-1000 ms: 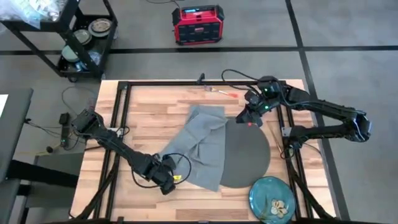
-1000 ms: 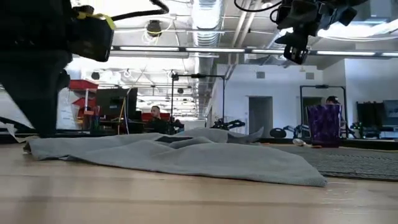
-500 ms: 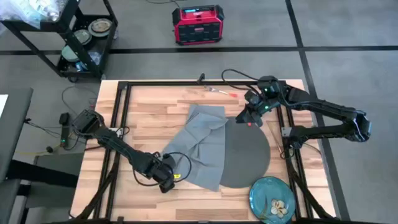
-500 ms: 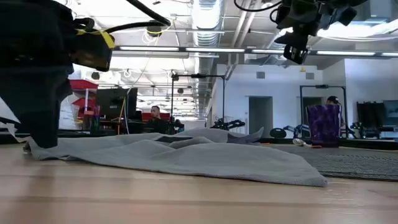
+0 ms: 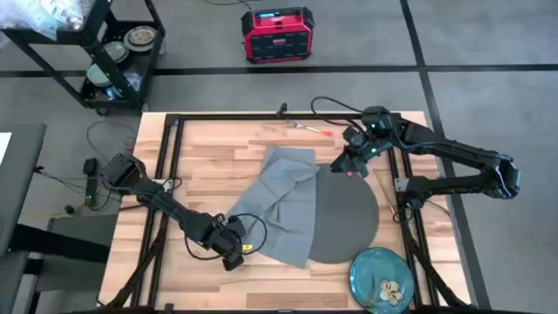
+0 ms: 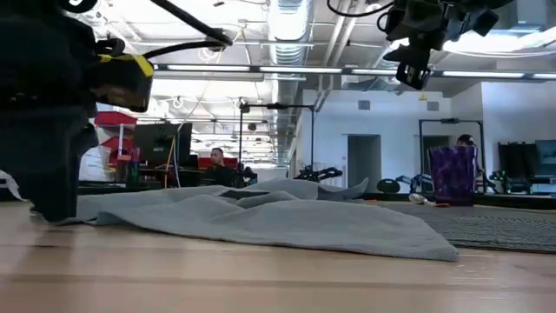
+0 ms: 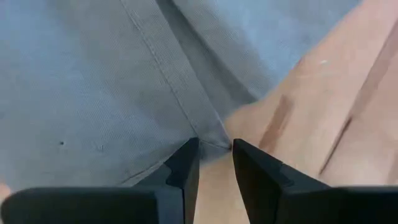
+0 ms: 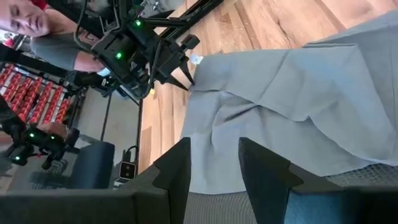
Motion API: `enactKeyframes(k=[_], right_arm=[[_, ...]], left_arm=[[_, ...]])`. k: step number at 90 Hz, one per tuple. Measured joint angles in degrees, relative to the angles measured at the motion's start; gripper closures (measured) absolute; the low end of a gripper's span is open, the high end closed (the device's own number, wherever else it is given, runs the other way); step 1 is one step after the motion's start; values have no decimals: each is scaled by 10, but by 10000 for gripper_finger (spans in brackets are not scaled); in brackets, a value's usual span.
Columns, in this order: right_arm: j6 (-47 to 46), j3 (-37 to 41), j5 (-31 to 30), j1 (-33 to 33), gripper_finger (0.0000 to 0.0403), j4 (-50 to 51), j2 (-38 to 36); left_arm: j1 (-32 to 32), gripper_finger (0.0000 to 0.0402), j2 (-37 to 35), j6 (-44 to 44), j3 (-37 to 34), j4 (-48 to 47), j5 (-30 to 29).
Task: Set table place
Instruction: Fold the light gray table napkin on the table
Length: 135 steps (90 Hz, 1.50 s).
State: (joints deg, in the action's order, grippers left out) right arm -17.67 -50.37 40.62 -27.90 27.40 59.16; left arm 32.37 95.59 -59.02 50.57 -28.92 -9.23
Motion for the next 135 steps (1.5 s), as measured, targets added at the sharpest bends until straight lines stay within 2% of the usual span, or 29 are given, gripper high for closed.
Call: enactKeyframes(k=[13, 30, 48, 66, 87, 100, 123, 135], right_arm=[[-5, 0, 0, 0, 280, -3, 0], [-10, 0, -2, 0, 280, -5, 0], [-17, 0, -2, 0, 280, -6, 0], [-24, 0, -2, 0, 280, -17, 0], [-25, 0, 0, 0, 280, -27, 0], [-24, 0, 0, 0, 280, -27, 0], [-19, 0, 2, -4, 280, -22, 0], [-5, 0, 2, -26, 280, -5, 2]], left_arm=[[-5, 330, 0, -1, 0, -17, 3], [-10, 393, 0, -49, 0, -44, 11], [-19, 400, 0, -75, 11, -54, 23], [-33, 401, -9, -77, 71, -102, 35], [-48, 401, -60, -80, 153, -180, -18], [-63, 401, -70, -74, 183, -144, -23], [-100, 401, -56, -10, 199, 43, -29], [-111, 401, -29, -1, 199, 93, -18]])
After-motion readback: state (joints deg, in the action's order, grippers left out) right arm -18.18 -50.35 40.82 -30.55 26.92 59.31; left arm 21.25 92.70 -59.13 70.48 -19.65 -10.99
